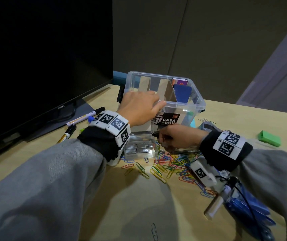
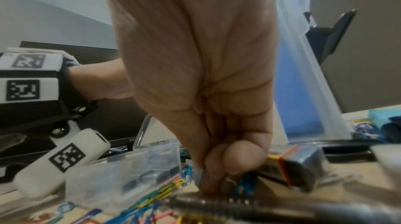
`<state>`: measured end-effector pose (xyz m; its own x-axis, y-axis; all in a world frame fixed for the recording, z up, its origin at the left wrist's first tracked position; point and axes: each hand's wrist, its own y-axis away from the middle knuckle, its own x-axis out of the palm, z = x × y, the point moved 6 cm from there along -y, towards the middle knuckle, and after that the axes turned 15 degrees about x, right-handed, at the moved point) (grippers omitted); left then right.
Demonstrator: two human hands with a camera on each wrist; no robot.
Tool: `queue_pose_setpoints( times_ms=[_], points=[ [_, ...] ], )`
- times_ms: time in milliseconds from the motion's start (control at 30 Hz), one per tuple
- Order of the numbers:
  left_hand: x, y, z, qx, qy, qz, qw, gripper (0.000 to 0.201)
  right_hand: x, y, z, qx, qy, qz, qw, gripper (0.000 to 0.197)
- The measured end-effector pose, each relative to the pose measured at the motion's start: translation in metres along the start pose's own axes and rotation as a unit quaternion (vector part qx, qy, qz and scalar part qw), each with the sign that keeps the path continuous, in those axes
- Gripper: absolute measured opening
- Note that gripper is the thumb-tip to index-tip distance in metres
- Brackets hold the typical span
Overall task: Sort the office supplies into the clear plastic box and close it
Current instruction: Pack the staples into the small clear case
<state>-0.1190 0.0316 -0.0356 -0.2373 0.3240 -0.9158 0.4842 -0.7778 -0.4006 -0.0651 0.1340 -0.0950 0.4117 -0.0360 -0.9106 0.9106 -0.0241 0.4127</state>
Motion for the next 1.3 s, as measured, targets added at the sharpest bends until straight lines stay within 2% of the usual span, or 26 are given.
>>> queue_pose_setpoints(
  times_ms=[267, 500, 667, 933, 1033, 1133, 1300],
  points=[
    [-0.001, 0.000, -0.001, 0.004, 0.002, -0.001, 1.000, 0.035, 0.001, -0.004, -0.006, 0.052, -0.007, 0.017, 0.998, 0.009],
    [-0.001, 0.000, 0.000, 0.006, -0.008, -0.005, 1.000, 0.037, 0.002, -0.009, 0.003, 0.039, 0.108, -0.008, 0.993, 0.028],
    [-0.001, 0.000, 0.000, 0.010, -0.014, -0.007, 1.000, 0.037, 0.008, -0.013, 0.008, 0.033, 0.163, -0.020, 0.986, 0.032],
    [-0.002, 0.000, -0.002, 0.009, -0.004, -0.014, 1.000, 0.034, -0.001, -0.008, -0.006, 0.048, 0.100, -0.023, 0.994, 0.030],
    [-0.001, 0.000, -0.001, 0.009, -0.003, -0.017, 1.000, 0.036, -0.011, -0.004, -0.008, 0.048, 0.088, -0.048, 0.994, 0.017],
    [-0.001, 0.000, -0.002, 0.010, -0.002, -0.019, 1.000, 0.037, -0.012, -0.001, -0.006, 0.046, 0.086, -0.051, 0.994, 0.024],
    [-0.001, 0.001, -0.002, 0.005, -0.005, -0.016, 1.000, 0.037, -0.004, 0.001, -0.001, 0.042, 0.105, -0.045, 0.993, 0.020]
  ],
)
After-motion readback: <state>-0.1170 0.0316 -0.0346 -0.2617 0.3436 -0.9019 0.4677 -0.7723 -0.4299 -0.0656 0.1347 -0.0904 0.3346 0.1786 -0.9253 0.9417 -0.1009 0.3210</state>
